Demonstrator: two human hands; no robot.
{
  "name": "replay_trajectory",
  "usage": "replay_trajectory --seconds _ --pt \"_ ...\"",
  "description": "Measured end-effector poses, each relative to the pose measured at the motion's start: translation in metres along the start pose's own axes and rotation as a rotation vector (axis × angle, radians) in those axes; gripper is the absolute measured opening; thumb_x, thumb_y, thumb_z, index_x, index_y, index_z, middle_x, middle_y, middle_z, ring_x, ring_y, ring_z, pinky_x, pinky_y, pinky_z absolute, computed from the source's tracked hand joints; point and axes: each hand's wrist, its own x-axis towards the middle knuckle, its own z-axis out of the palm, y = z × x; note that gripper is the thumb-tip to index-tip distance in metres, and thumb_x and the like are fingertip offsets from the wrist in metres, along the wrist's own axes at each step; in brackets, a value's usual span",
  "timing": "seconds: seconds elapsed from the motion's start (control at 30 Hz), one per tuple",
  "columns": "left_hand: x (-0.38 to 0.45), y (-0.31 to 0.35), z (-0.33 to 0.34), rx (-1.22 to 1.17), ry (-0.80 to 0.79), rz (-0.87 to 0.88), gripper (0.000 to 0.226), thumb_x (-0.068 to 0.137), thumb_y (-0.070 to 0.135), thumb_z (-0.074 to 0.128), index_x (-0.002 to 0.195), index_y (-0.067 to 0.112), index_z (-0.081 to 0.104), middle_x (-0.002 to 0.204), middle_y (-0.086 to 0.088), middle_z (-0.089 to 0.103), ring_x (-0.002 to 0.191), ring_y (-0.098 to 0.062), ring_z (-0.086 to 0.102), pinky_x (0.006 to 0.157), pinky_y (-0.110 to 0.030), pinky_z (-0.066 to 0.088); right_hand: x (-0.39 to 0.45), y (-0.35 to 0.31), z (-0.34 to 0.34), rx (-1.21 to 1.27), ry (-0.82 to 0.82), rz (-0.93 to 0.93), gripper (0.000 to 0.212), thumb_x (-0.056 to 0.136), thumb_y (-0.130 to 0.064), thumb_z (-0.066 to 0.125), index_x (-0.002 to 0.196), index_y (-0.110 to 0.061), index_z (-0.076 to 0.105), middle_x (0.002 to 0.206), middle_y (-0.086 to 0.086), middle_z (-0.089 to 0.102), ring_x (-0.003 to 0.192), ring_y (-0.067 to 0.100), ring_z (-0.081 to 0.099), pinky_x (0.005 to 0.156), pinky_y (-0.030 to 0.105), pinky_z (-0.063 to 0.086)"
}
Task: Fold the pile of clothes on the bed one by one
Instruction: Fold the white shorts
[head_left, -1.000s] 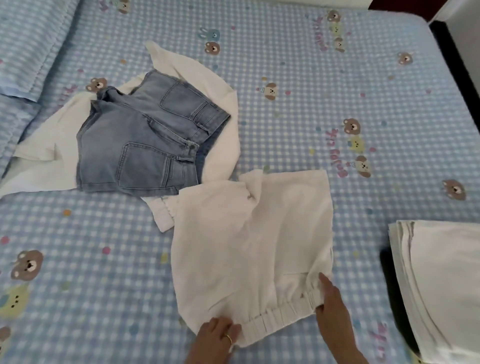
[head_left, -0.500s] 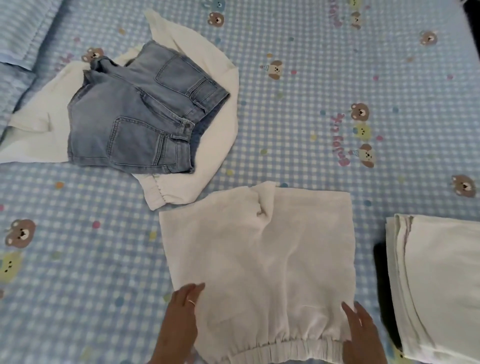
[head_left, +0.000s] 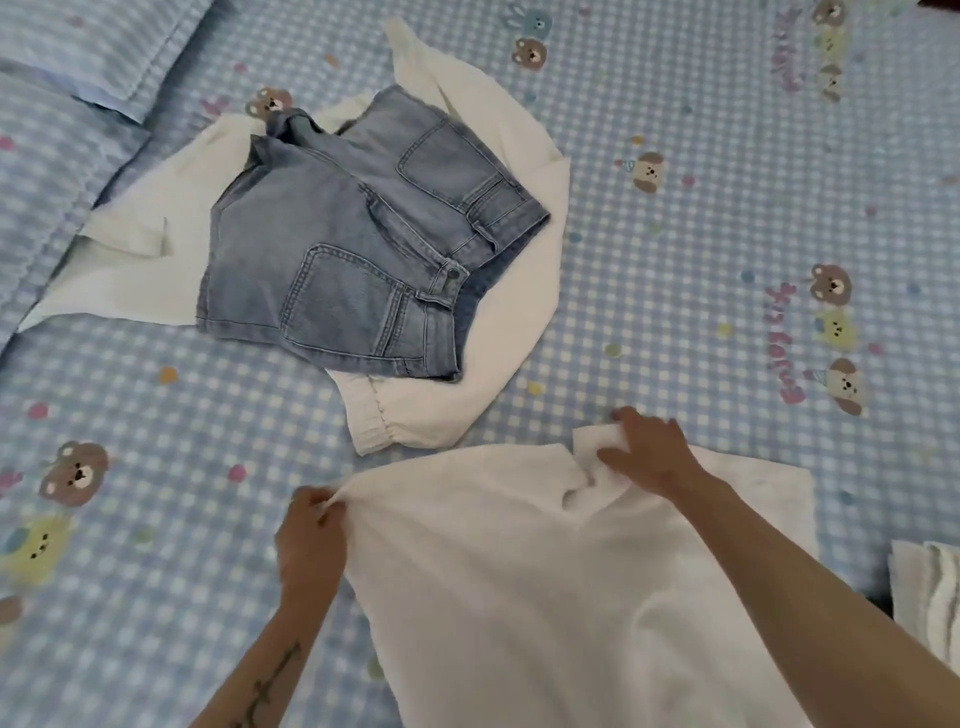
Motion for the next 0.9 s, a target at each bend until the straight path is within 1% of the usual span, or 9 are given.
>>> replay_trajectory --seconds 0.1,0.17,0.23,0.33,0.43,0.57,0.77,0.83,0.9 --pt "-0.004 -0.017 -0.013 0.148 0.052 -0.052 0.019 0.081 -0.006 0.051 0.097 0.001 0.059 0.100 -0.023 0.061 0.095 -0.038 0.055 0.081 -0.041 0.043 0.012 0.003 0.000 0.240 0.212 0.064 0.018 0.093 -0.021 0.052 0.104 -0.009 0.060 0.103 0.010 0.066 0.098 0.030 0.059 0.077 0.029 0.035" --pt "-0.011 -0.002 -0.005 0.220 0.111 0.123 0.032 0.074 -0.009 0.043 0.099 -0.001 0.061 0.109 -0.022 0.055 0.102 -0.040 0.049 0.089 -0.037 0.039 0.015 0.004 -0.002 0.400 0.328 0.117 0.016 0.095 -0.021 0.051 0.097 -0.008 0.061 0.093 0.008 0.065 0.087 0.026 0.058 0.073 0.028 0.035" --pt "-0.017 0.037 0.014 0.150 0.038 0.336 0.035 0.077 -0.003 0.040 0.102 0.005 0.063 0.111 -0.012 0.057 0.105 -0.034 0.051 0.085 -0.019 0.037 0.019 0.003 -0.003 0.360 0.197 0.062 0.015 0.096 -0.024 0.050 0.093 -0.012 0.058 0.088 0.002 0.060 0.084 0.022 0.055 0.073 0.027 0.034" --pt "-0.015 0.096 0.062 0.335 -0.245 0.717 0.026 0.094 0.016 0.046 0.114 0.008 0.062 0.114 -0.009 0.064 0.104 -0.031 0.057 0.092 -0.032 0.038 0.025 0.002 -0.006 0.350 0.065 -0.007 0.017 0.096 -0.027 0.049 0.083 -0.019 0.055 0.080 -0.004 0.057 0.077 0.017 0.054 0.062 0.026 0.033" --pt "-0.017 0.140 0.110 0.552 -0.625 0.617 0.041 0.095 0.044 0.045 0.125 0.019 0.053 0.123 -0.002 0.060 0.113 -0.025 0.054 0.095 -0.036 0.040 0.032 0.011 -0.019 0.412 0.074 -0.049 0.023 0.095 -0.031 0.050 0.074 -0.023 0.056 0.075 -0.008 0.057 0.070 0.009 0.052 0.059 0.020 0.034" --pt "-0.016 0.158 0.137 0.433 -0.813 0.471 0.020 0.087 0.036 0.056 0.076 0.020 0.052 0.076 0.004 0.057 0.085 -0.022 0.059 0.061 -0.027 0.037 0.036 0.034 -0.028 0.485 0.077 -0.044 0.027 0.093 -0.034 0.053 0.067 -0.026 0.057 0.071 -0.009 0.060 0.066 0.005 0.053 0.058 0.020 0.035" --pt "-0.003 0.173 0.141 0.242 -0.280 0.287 0.014 0.093 0.028 0.048 0.097 0.015 0.050 0.092 -0.006 0.061 0.088 -0.029 0.058 0.071 -0.033 0.039 0.040 0.072 -0.029 0.695 0.352 0.134 0.018 0.094 -0.033 0.051 0.094 -0.019 0.062 0.086 -0.006 0.068 0.084 0.015 0.062 0.070 0.026 0.046" --pt "-0.009 0.177 0.149 0.395 -0.205 0.447 0.025 0.094 0.028 0.051 0.114 0.013 0.051 0.106 -0.010 0.060 0.099 -0.031 0.056 0.083 -0.038 0.044 0.027 0.100 -0.021 0.504 0.477 0.232 0.026 0.095 -0.035 0.052 0.110 -0.015 0.060 0.105 0.003 0.068 0.100 0.025 0.060 0.088 0.040 0.045" --pt "-0.020 0.181 0.157 0.460 -0.106 0.783 0.030 0.092 0.022 0.056 0.118 0.006 0.057 0.114 -0.016 0.059 0.105 -0.035 0.054 0.090 -0.043 0.043 0.002 0.133 -0.003 0.208 0.548 0.389 0.037 0.093 -0.040 0.053 0.117 -0.013 0.058 0.113 0.011 0.063 0.108 0.034 0.054 0.092 0.046 0.039"
